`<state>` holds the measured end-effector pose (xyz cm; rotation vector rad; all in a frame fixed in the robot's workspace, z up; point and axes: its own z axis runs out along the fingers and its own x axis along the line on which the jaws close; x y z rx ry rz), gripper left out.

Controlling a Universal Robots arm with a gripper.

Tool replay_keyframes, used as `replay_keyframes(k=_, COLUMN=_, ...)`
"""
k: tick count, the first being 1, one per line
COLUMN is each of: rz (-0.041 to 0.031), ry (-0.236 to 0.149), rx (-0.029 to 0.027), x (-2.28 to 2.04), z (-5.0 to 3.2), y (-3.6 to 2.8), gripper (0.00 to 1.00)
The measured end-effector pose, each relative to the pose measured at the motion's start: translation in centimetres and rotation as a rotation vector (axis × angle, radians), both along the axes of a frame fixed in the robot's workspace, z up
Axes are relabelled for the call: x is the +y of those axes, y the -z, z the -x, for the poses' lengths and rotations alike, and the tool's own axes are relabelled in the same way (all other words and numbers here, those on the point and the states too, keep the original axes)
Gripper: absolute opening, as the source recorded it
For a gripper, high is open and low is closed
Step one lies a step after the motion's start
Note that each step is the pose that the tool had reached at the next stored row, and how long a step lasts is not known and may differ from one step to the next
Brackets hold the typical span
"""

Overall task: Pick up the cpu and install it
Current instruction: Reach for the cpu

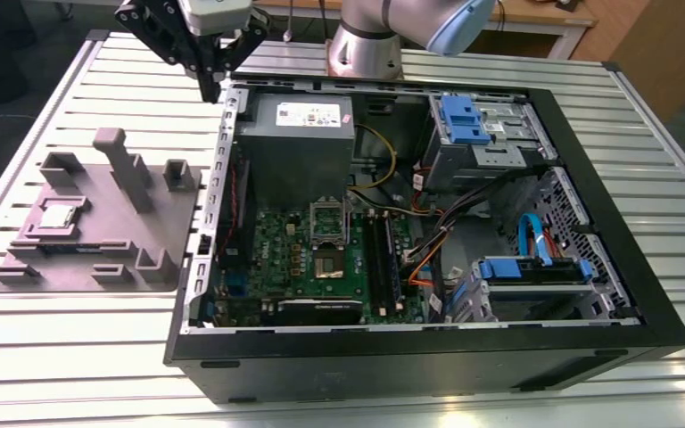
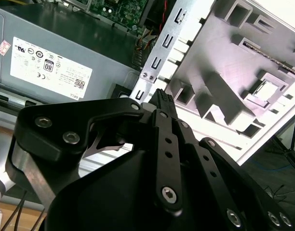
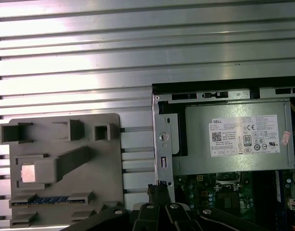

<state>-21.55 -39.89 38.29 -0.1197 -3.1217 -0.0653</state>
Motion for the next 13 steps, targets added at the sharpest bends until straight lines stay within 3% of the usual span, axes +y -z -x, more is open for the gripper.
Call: replay_keyframes(k=13, rz=0.0001, ry=0.0, rx=0.0001, x=0.0, z=0.42, y=0.0, gripper=0.1)
